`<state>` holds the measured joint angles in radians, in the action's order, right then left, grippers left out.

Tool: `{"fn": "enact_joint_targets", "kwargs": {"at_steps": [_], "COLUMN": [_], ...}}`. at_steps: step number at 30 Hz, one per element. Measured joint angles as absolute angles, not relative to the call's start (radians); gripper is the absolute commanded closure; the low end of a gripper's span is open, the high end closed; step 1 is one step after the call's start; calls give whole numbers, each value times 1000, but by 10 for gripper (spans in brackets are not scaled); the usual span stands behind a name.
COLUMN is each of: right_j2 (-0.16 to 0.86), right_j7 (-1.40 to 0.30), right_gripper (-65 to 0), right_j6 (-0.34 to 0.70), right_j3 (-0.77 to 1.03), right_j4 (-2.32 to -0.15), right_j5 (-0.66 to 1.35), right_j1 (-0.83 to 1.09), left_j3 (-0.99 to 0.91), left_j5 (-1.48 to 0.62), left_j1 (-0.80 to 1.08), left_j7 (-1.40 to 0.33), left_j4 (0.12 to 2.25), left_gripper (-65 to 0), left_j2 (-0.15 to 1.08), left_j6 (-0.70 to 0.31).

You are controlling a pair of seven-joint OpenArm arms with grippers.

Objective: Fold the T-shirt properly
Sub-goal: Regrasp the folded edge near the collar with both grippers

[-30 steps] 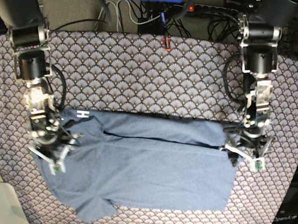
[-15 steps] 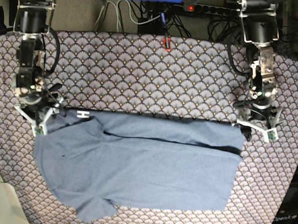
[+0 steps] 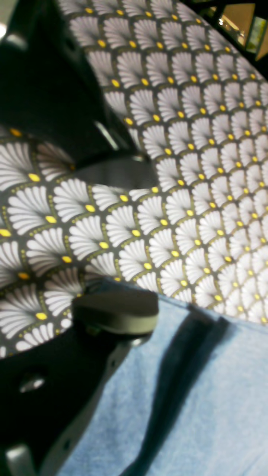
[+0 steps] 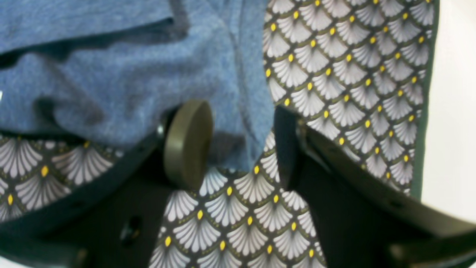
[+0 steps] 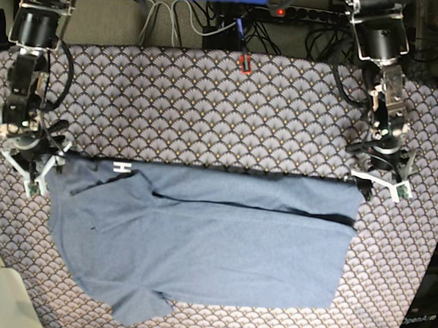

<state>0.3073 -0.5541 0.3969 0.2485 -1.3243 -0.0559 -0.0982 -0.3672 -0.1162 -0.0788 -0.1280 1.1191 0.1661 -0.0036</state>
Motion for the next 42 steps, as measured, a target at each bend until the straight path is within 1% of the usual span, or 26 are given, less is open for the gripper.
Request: {"fn": "enact_joint_targets", "kwargs": {"at_steps": [5, 26, 32, 33, 34, 39, 41, 42], "right_j2": [299, 299, 299, 299, 299, 299, 299, 299], "right_j7": [-560, -558, -558, -557, -557, -558, -558, -558], "right_gripper": [-310, -310, -310, -310, -310, -310, -310, -310], "right_j6": [397, 397, 397, 397, 397, 397, 397, 397], "right_j3": [249, 248, 248, 248, 248, 248, 248, 248], "right_j4": [-1324, -1324, -1324, -1324, -1324, -1324, -1324, -1324], "right_j5": [-56, -57, -57, -57, -57, -57, -57, -57], "right_j1": [-86, -74, -74, -74, -75, -74, -74, -74], "left_j3": [-363, -358, -358, -358, -358, -358, -358, -358], "left_j5": [-116, -116, -116, -116, -116, -116, -116, -116], "left_j1": [-125, -150, -150, -150, -150, -151, -157, -159], "left_j7": [-130, -128, -128, -127, -127, -123, -109, -102], "left_j4": [1041, 1027, 1027, 1027, 1027, 1018, 990, 983], "left_gripper": [-418, -416, -412, -393, -357, -137, -68, -46], "left_j2": [163, 100, 101, 101, 101, 102, 102, 102], "left_j6": [-3, -4, -3, -3, -4, -4, -4, -4]}}
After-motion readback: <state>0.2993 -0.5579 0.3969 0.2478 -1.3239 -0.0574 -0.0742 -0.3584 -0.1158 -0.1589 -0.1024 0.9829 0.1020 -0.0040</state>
